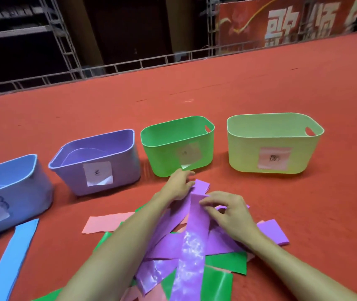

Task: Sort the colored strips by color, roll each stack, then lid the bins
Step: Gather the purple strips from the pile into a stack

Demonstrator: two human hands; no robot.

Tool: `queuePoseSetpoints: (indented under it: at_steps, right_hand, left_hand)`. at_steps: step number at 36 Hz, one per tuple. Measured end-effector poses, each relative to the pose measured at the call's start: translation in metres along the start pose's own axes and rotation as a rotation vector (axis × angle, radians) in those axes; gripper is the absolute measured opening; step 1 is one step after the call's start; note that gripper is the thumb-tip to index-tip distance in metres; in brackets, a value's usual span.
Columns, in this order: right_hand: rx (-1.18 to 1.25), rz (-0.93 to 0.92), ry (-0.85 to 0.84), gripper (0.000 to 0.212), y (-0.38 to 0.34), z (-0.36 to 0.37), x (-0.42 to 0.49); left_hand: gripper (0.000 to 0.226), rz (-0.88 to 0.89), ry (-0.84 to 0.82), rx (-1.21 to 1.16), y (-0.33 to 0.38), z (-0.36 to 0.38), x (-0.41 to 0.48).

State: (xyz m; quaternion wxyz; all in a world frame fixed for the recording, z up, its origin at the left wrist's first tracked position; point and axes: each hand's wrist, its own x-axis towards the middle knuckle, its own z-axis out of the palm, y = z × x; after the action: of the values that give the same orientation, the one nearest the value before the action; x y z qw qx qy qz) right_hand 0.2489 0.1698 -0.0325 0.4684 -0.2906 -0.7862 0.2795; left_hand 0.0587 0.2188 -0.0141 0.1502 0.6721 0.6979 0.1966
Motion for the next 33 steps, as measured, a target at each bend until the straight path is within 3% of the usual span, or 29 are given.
queuePoseSetpoints:
  at_steps: [4, 10, 16, 30, 33]
  right_hand:
    - [-0.001, -0.025, -0.003, 0.016, 0.007, -0.001, 0.002]
    - [0.053, -0.022, 0.002, 0.012, 0.01, -0.005, 0.002]
    - [0.149, 0.017, 0.036, 0.015, -0.011, -0.005, 0.006]
    - [0.196, -0.115, 0.036, 0.027, -0.13, -0.01, 0.026]
    - [0.211, -0.134, 0.053, 0.034, -0.152, -0.012, 0.031]
  left_hand:
    - [0.03, 0.009, -0.061, 0.013, -0.004, 0.012, 0.017]
    - [0.009, -0.003, 0.078, -0.133, 0.0, 0.009, 0.009]
    - [0.025, 0.022, 0.19, -0.346, 0.007, -0.02, -0.023]
    - [0.007, -0.043, 0.311, -0.869, 0.042, -0.123, -0.145]
    - [0.013, -0.036, 0.338, -0.927, 0.049, -0.138, -0.166]
